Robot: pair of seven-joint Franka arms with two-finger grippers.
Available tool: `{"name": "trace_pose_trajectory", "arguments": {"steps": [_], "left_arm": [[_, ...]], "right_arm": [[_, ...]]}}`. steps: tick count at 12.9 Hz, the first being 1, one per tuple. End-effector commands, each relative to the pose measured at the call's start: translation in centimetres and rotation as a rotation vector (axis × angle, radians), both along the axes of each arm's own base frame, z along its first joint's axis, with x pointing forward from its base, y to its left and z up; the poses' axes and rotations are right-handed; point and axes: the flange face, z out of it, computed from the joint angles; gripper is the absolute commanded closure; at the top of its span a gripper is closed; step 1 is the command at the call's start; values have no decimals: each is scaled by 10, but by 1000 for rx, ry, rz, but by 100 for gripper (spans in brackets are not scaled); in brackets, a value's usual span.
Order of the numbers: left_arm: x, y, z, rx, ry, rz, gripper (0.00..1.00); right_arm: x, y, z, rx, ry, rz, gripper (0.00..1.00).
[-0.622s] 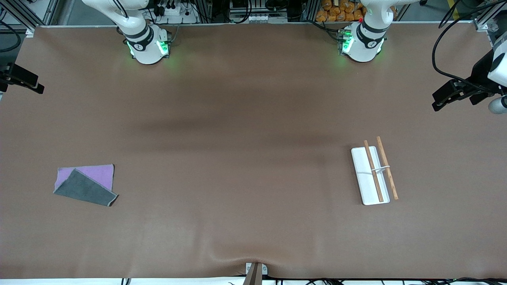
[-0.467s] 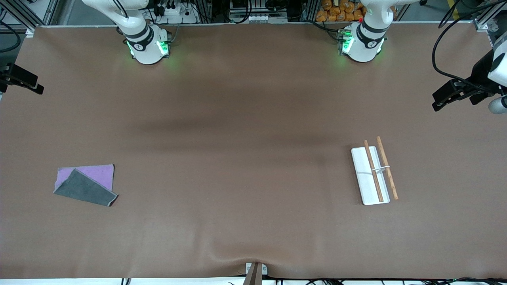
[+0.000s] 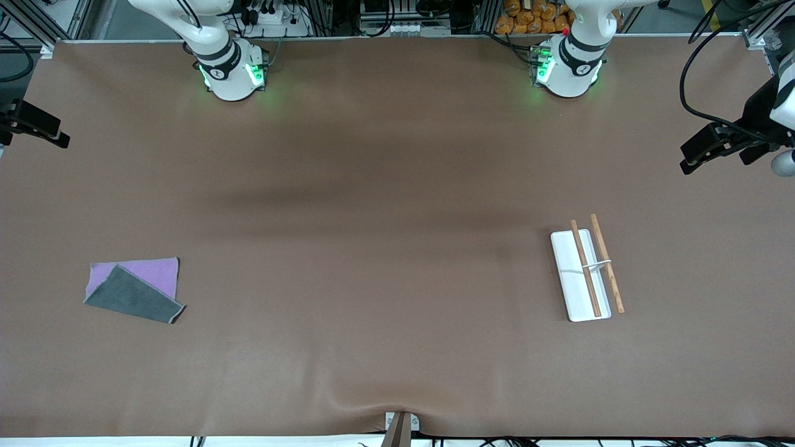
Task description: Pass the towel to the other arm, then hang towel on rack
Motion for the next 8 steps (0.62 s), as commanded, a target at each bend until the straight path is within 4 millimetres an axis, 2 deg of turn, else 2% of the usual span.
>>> {"name": "trace_pose_trajectory", "arguments": {"steps": [1, 3, 8], "left_arm": [[2, -5, 2, -15, 5, -18, 0], [2, -4, 2, -14, 5, -17, 0], [5, -6, -6, -14, 5, -21, 0]], "right_arm": [[-2, 7, -5, -18, 8, 4, 0], [7, 7, -18, -18, 28, 11, 0], [58, -2, -80, -9, 27, 176, 0]]}}
